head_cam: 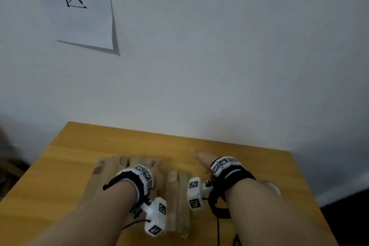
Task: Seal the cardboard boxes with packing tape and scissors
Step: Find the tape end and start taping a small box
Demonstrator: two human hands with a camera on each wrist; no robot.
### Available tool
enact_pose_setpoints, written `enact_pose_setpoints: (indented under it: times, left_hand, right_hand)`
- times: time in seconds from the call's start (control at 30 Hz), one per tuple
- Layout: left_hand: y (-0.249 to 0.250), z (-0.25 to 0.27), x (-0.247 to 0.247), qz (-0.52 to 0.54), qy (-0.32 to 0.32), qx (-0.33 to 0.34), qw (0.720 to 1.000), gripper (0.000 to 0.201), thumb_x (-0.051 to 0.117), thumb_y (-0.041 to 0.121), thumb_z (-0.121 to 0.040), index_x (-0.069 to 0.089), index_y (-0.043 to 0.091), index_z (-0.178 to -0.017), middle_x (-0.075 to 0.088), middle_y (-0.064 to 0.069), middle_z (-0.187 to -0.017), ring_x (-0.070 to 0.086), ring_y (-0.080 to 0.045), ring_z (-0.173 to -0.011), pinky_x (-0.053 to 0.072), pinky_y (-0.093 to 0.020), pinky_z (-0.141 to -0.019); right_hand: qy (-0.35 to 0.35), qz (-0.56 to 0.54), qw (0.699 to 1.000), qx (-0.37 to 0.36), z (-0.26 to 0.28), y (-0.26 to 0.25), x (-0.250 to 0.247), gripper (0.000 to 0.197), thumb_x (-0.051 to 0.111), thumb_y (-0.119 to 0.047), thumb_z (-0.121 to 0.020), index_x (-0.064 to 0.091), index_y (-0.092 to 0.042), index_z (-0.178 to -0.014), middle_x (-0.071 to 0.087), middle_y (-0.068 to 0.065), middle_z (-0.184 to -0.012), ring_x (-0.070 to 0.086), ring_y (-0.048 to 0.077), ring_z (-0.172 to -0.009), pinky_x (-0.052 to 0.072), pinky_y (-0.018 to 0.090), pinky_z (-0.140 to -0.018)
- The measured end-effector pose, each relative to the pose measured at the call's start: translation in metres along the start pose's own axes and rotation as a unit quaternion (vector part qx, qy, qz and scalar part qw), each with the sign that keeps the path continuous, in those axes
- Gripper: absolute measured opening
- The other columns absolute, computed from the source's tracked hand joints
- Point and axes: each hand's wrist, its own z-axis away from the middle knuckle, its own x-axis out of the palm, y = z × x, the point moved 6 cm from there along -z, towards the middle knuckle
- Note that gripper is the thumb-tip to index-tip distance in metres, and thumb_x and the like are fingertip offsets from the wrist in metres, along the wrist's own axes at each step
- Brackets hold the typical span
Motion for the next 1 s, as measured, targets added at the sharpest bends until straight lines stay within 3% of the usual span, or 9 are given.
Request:
enact_pose_setpoints:
  times: [0.13, 0.2, 0.3, 0.53, 0.63, 0.7, 0.77, 0.87, 1.0]
  left_hand:
    - [-0.03, 0.01, 0.039, -0.008, -0.045, -0.135, 0.99, 0.118, 0.068, 0.062, -0.061, -0.018, 0.055, -0.141, -0.027, 0.004, -0.157, -0.018, -0.047, -0.141, 0.009, -0.07, -0.108]
    - [-0.032, 0.021, 0.046, 0.017, -0.048, -0.14, 0.989, 0.121, 0.069, 0.063, -0.056, -0.02, 0.059, -0.138, -0.033, 0.009, -0.154, -0.023, -0.05, -0.138, 0.012, -0.072, -0.105]
    - [-0.041, 0.022, 0.041, 0.057, -0.022, -0.135, 0.989, 0.117, 0.072, 0.041, -0.068, -0.018, 0.059, -0.139, -0.034, 0.012, -0.152, -0.025, -0.046, -0.139, 0.019, -0.069, -0.107]
    - [-0.082, 0.013, -0.015, -0.019, 0.05, -0.143, 0.988, 0.096, 0.059, 0.028, -0.083, -0.007, 0.044, -0.15, -0.022, 0.002, -0.159, -0.015, -0.044, -0.143, 0.014, -0.06, -0.114]
    - [-0.071, 0.004, -0.033, -0.029, 0.125, -0.089, 0.988, 0.082, 0.053, 0.027, -0.085, 0.006, 0.033, -0.153, -0.016, -0.001, -0.16, -0.018, -0.038, -0.144, 0.01, -0.057, -0.116]
    - [-0.046, 0.007, -0.041, 0.003, 0.158, -0.024, 0.987, 0.073, 0.051, 0.02, -0.087, 0.018, 0.028, -0.152, 0.001, -0.003, -0.161, 0.001, -0.032, -0.147, 0.02, -0.05, -0.116]
    - [-0.022, 0.012, -0.039, 0.092, 0.139, 0.026, 0.986, 0.069, 0.056, 0.017, -0.09, 0.024, 0.023, -0.151, 0.021, -0.007, -0.158, 0.025, -0.03, -0.142, 0.033, -0.041, -0.11]
    - [-0.005, 0.017, -0.02, 0.166, 0.076, 0.053, 0.982, 0.082, 0.069, 0.029, -0.086, 0.021, 0.018, -0.152, 0.03, -0.009, -0.154, 0.037, -0.03, -0.136, 0.038, -0.04, -0.107]
    - [-0.006, 0.035, 0.013, 0.129, 0.041, 0.04, 0.99, 0.096, 0.075, 0.038, -0.079, 0.016, 0.021, -0.153, 0.028, -0.01, -0.155, 0.038, -0.035, -0.134, 0.043, -0.043, -0.103]
  right_hand:
    - [-0.071, 0.001, 0.997, 0.038, -0.02, 0.027, 0.038, 0.065, 0.039, -0.045, -0.104, 0.029, -0.002, -0.151, 0.031, 0.02, -0.156, 0.038, 0.04, -0.138, 0.035, 0.045, -0.112]
    - [-0.098, -0.044, 0.992, 0.067, -0.036, 0.043, 0.056, 0.076, 0.06, -0.045, -0.095, 0.025, -0.011, -0.153, 0.033, 0.019, -0.155, 0.041, 0.042, -0.136, 0.042, 0.049, -0.108]
    - [-0.118, -0.071, 0.987, 0.086, -0.054, 0.056, 0.074, 0.11, 0.081, -0.038, -0.076, 0.009, -0.024, -0.157, 0.031, 0.017, -0.157, 0.043, 0.039, -0.135, 0.044, 0.05, -0.105]
    - [-0.063, -0.013, 0.997, 0.034, -0.089, 0.044, 0.083, 0.087, 0.072, -0.019, -0.089, 0.017, -0.024, -0.156, 0.043, 0.017, -0.148, 0.052, 0.038, -0.127, 0.047, 0.05, -0.103]
    - [-0.051, -0.015, 0.999, 0.012, -0.093, 0.038, 0.082, 0.077, 0.062, -0.012, -0.096, 0.017, -0.029, -0.156, 0.05, 0.019, -0.141, 0.057, 0.038, -0.121, 0.056, 0.041, -0.08]
    - [-0.056, -0.04, 0.998, -0.009, -0.098, 0.04, 0.084, 0.073, 0.06, -0.007, -0.097, 0.022, -0.028, -0.155, 0.05, 0.02, -0.142, 0.058, 0.037, -0.121, 0.055, 0.036, -0.062]
    - [-0.065, -0.03, 0.997, -0.02, -0.104, 0.039, 0.088, 0.06, 0.056, -0.008, -0.098, 0.031, -0.021, -0.152, 0.054, 0.021, -0.138, 0.063, 0.034, -0.111, 0.053, 0.034, -0.056]
    - [-0.045, -0.003, 0.999, -0.031, -0.105, 0.042, 0.091, 0.042, 0.057, -0.02, -0.099, 0.05, -0.001, -0.135, 0.064, 0.023, -0.124, 0.064, 0.029, -0.073, 0.048, 0.034, -0.057]
    - [-0.016, -0.061, 0.998, -0.009, -0.084, 0.062, 0.098, 0.048, 0.07, -0.03, -0.086, 0.061, 0.0, -0.123, 0.066, 0.016, -0.097, 0.058, 0.029, -0.071, 0.046, 0.039, -0.065]
